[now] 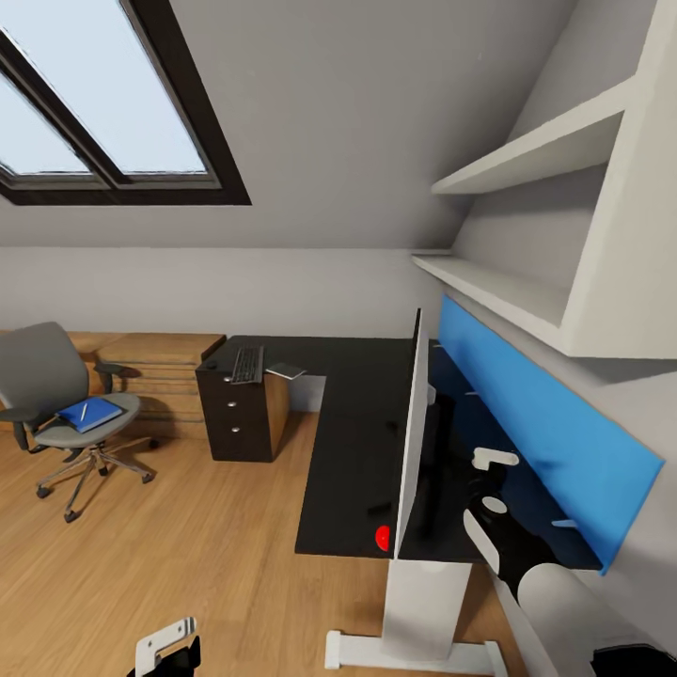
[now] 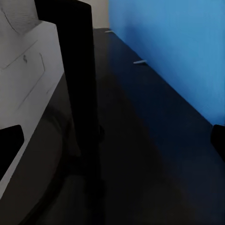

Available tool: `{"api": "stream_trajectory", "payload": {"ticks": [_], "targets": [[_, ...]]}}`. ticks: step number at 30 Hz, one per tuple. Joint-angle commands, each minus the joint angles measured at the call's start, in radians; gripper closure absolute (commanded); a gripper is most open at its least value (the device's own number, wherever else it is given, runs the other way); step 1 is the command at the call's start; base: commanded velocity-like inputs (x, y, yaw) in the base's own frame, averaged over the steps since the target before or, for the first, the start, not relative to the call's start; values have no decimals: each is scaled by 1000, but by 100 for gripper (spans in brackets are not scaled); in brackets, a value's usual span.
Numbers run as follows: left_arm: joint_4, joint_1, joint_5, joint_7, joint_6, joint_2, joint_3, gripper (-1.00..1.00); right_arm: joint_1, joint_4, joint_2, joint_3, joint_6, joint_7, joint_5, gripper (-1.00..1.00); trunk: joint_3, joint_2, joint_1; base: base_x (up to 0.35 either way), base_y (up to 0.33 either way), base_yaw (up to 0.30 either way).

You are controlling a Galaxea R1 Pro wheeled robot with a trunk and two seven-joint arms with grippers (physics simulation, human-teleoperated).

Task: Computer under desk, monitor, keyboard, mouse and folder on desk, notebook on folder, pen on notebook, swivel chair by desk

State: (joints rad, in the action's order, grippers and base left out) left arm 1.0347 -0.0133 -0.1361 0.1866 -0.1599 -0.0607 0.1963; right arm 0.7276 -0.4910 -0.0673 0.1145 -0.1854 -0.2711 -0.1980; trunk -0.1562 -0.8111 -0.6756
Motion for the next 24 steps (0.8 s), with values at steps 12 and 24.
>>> {"api": "stream_trajectory", "payload": {"ticks": [12,24], "targets": [[338,0,-11,2,-421,-56,-16,-100,0,-1,11,6,-22,-23,-6,-100,-39,-86,-46,0,0,0],[434,-95,-64,0,-642,-86,-29,-100,0,2,4,7,-23,-22,-5,-100,-77,-170,-92,0,0,0]]}}
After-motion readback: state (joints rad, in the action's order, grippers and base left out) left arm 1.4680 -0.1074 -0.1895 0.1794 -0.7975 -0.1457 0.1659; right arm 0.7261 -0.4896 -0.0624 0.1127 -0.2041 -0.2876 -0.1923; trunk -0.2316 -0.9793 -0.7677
